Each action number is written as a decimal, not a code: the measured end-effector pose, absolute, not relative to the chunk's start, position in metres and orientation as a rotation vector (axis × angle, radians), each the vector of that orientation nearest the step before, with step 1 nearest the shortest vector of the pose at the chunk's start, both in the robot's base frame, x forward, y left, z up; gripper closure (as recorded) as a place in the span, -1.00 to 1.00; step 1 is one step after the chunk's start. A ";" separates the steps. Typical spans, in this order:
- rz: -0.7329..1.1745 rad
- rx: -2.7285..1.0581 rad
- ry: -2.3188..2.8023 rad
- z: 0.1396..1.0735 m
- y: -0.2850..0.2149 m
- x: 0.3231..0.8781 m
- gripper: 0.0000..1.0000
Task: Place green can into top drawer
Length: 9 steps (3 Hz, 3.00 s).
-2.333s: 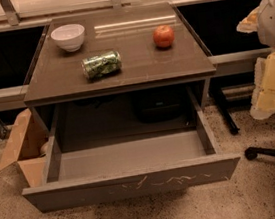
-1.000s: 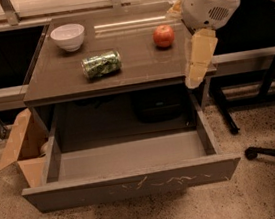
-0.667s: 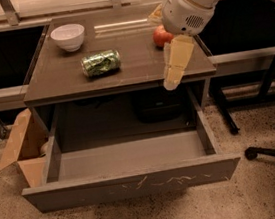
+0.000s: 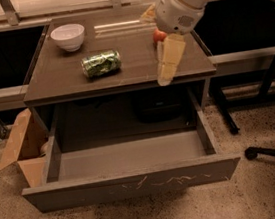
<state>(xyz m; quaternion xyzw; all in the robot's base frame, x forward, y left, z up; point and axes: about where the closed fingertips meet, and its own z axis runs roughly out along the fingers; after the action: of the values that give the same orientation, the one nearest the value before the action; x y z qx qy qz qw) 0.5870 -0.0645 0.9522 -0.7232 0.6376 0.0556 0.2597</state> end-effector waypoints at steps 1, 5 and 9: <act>0.205 -2.017 1.607 0.939 -0.037 0.630 -1.00; 0.321 -2.003 1.549 0.872 0.049 0.718 -1.00; 0.414 -1.999 1.575 0.840 0.091 0.737 0.62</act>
Offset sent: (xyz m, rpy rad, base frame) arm 0.1136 0.0737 -0.0382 0.1040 -0.0117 0.2428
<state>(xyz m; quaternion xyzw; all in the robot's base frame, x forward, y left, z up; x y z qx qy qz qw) 0.7366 0.0911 0.8396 -0.7449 0.5866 0.1543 0.2778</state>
